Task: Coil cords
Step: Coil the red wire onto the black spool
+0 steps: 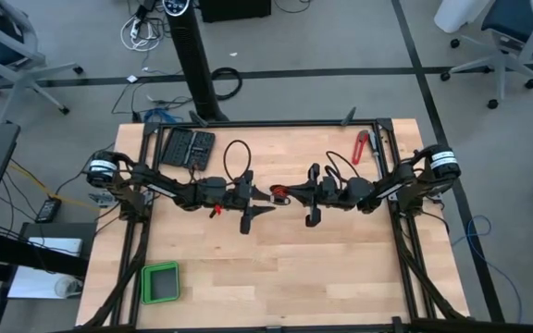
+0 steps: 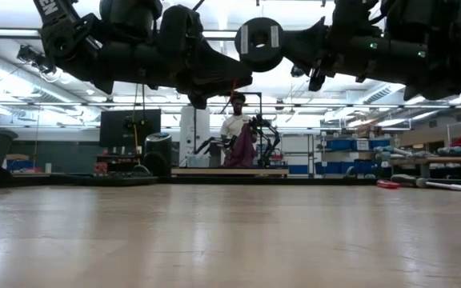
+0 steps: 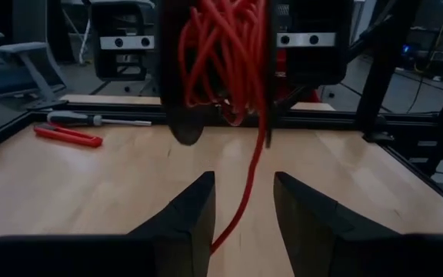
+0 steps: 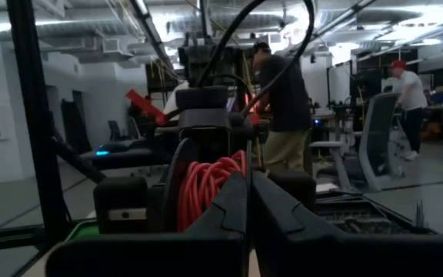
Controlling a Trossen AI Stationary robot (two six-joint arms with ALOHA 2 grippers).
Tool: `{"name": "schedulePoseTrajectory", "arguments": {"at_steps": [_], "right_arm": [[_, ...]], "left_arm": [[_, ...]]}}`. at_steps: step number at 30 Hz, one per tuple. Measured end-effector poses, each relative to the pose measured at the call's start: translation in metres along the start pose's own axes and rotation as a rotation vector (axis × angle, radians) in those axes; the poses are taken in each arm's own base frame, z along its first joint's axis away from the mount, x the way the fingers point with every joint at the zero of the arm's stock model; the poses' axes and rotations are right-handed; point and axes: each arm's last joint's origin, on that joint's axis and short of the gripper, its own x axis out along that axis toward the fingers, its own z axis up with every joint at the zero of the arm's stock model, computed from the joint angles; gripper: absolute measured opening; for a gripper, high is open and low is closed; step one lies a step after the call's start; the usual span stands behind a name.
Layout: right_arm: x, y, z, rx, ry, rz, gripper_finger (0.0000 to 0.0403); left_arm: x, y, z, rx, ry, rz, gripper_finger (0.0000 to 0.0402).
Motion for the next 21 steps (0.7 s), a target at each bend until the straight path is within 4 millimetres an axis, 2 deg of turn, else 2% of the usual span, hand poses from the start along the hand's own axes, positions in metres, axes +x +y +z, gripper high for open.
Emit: {"name": "schedulePoseTrajectory", "arguments": {"at_steps": [5,14,21], "right_arm": [[-0.001,0.002,-0.001,-0.015,0.003,0.006,0.0002],[-0.024,-0.005,-0.005,-0.051,0.059,-0.033,0.0002],[-0.043,-0.013,-0.007,-0.065,0.095,0.090,0.0002]], "left_arm": [[0.000,-0.001,0.000,0.002,0.004,-0.031,0.0135],[0.000,0.001,-0.004,0.017,0.045,-0.053,0.0135],[-0.004,0.011,0.003,0.017,0.041,-0.011,0.0135]]}}
